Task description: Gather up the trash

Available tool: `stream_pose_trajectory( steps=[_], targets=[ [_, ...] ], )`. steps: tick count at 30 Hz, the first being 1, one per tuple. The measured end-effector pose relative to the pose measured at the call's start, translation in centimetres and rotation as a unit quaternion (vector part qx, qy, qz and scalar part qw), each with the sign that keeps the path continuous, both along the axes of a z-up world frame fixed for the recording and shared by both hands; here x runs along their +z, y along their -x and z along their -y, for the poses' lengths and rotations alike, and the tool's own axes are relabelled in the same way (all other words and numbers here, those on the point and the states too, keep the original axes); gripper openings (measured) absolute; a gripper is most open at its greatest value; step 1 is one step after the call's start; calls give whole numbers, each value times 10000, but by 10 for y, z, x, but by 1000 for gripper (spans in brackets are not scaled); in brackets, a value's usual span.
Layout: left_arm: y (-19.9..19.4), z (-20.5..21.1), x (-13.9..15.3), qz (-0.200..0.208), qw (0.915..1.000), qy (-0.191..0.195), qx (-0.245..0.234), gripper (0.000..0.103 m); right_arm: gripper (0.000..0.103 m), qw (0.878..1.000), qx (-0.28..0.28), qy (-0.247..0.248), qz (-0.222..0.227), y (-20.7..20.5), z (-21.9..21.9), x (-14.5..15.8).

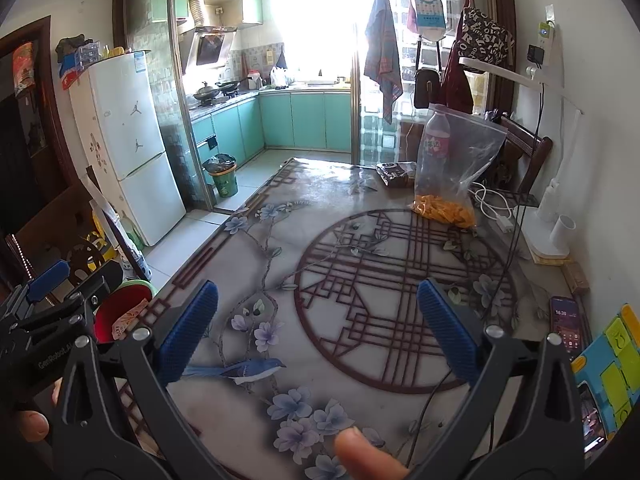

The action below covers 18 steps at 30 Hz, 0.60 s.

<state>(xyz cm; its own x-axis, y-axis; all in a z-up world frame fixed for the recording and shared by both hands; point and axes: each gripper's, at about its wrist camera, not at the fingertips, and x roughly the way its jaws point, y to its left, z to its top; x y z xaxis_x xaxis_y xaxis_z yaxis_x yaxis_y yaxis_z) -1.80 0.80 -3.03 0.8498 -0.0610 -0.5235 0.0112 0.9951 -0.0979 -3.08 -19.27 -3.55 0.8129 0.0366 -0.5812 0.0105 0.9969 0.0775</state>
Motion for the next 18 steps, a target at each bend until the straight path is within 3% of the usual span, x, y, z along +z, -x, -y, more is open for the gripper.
stream_pose_trajectory(
  steps=[18],
  targets=[
    [-4,6,-3,-21,9999,-90,-118,95,98,10000,-68,-32,-38,-3,8,-6]
  ],
)
